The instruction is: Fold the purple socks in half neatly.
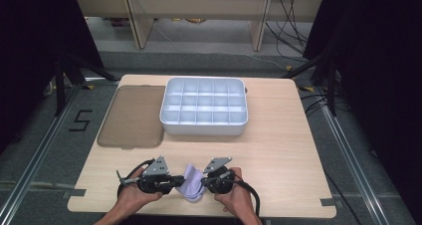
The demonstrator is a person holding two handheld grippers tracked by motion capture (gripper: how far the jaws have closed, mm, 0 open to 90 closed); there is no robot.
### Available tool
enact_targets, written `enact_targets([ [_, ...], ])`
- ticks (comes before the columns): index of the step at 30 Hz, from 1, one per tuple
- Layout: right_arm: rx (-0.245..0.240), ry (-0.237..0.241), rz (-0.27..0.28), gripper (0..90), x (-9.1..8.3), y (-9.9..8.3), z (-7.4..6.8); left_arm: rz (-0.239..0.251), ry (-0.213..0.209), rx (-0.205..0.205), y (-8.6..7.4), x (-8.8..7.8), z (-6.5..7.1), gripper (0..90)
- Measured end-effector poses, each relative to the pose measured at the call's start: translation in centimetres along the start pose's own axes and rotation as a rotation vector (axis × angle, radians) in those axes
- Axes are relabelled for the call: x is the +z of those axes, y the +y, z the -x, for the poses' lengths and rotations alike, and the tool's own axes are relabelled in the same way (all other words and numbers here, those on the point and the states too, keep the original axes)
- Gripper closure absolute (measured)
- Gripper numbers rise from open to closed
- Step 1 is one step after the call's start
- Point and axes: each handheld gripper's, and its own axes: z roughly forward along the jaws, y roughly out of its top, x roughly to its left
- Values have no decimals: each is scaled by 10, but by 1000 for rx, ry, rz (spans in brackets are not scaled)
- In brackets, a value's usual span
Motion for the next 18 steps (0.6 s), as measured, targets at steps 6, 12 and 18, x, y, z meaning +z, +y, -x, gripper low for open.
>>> enact_targets([
  [6, 24, -13, 8, 900, 0, -1, -1, -2, -27, 47, 7, 13, 13, 843],
  [12, 59, -29, 10, 891, -3, -2, 3, -46, -44, 92, 8, 29, 25, 843],
  [18, 77, -39, 78, 892, -20, 2, 12, -63, -46, 101, 5, 39, 30, 839],
])
